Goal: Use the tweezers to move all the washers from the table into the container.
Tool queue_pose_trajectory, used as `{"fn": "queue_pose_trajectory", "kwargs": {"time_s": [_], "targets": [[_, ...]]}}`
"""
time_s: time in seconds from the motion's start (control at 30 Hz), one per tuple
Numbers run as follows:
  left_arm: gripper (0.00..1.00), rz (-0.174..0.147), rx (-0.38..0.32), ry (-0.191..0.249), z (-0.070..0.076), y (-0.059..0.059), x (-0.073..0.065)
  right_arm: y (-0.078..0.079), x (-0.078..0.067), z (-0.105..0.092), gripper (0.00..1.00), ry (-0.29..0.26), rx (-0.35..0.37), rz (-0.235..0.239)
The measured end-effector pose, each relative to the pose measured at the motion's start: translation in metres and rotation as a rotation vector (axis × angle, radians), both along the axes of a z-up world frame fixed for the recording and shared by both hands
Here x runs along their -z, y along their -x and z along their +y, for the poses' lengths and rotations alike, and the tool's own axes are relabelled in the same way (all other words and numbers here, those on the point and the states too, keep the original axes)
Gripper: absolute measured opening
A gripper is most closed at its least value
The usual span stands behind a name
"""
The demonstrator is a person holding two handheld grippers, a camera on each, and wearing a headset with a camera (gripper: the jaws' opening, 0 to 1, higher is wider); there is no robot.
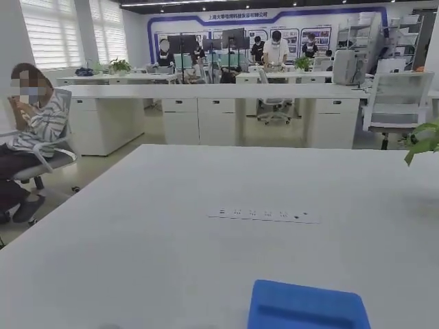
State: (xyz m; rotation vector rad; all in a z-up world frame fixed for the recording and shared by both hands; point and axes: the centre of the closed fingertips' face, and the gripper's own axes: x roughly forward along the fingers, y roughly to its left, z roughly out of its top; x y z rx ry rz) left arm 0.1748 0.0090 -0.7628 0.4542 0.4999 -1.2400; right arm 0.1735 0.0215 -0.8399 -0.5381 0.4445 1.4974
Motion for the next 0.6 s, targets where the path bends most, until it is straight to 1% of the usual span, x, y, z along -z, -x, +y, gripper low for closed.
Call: {"fn": "queue_pose_trajectory", "kwargs": {"time_s": [0.07,0.23,0.27,0.3,0.33,0.37,0.43,0.5,0.6], "targets": [[0.02,-0.002,-0.005,-0.009,0.002,-0.001,0.0,-0.002,-0.001,0.002,0.02,-0.007,0.0,-0.007],[0.0,-0.005,0.004,-0.02,0.005,-0.003,-0.003,-0.009,-0.004,0.005,0.02,-0.019,0.011,-0.028],[0.0,-0.01,0.01,-0.029,0.005,-0.004,-0.003,-0.012,-0.004,0.006,0.03,-0.022,0.016,-0.04],[0.0,-0.027,0.018,-0.043,0.006,-0.006,-0.003,-0.015,-0.005,0.007,0.04,-0.026,0.026,-0.05],[0.0,-0.037,0.028,-0.06,0.006,-0.008,-0.003,-0.019,-0.005,0.007,0.05,-0.027,0.043,-0.065],[0.0,-0.037,0.033,-0.069,0.006,-0.009,-0.002,-0.021,-0.004,0.008,0.06,-0.026,0.045,-0.068],[0.0,-0.043,0.054,-0.091,0.005,-0.011,-0.001,-0.026,-0.003,0.009,0.07,-0.029,0.061,-0.07],[0.0,-0.058,0.072,-0.116,0.004,-0.014,0.001,-0.029,-0.001,0.009,0.07,-0.031,0.075,-0.07],[0.0,-0.055,0.092,-0.135,0.0,-0.017,0.003,-0.03,0.001,0.009,0.07,-0.026,0.081,-0.063]]}}
